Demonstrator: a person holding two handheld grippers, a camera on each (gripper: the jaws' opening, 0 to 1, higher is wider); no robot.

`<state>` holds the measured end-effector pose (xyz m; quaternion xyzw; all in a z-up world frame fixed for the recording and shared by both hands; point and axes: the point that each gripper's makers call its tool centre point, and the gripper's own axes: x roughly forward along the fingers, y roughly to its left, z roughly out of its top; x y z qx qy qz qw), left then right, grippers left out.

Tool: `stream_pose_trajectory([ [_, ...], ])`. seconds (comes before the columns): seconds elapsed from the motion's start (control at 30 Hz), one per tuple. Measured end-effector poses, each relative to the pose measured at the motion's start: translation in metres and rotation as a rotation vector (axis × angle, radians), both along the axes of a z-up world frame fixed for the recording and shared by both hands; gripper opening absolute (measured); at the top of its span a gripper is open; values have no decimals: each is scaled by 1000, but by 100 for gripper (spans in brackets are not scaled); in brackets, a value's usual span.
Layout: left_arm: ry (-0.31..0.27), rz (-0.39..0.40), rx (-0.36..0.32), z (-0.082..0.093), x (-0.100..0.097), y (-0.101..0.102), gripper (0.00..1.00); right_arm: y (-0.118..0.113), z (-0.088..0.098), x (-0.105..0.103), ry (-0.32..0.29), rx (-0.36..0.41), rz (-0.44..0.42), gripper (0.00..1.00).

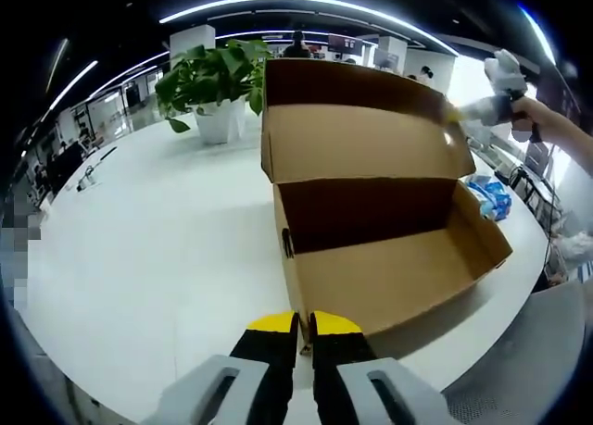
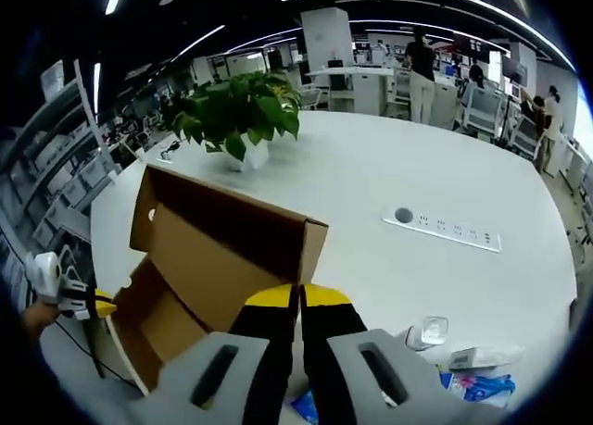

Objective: Operate the shoe box by opening the lid, removing the specified soft item, and placing it in the target area until the item is outside and the box remains undamaged.

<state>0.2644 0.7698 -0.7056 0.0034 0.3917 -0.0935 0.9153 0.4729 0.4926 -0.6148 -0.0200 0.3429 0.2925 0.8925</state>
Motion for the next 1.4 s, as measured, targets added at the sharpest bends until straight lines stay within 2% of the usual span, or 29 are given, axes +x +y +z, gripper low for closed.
stream_pose_trajectory([
  [0.63,-2,-8,3,0,0,0,4,-2,17,-35,-94,13,4,0],
  [0.8,-3,-6,2,0,0,0,4,0,19,-47,-137,-44,32,0],
  [1.4,-11,-6,8,0,1,0,6,-3,17,-84,-141,-1,13,2],
])
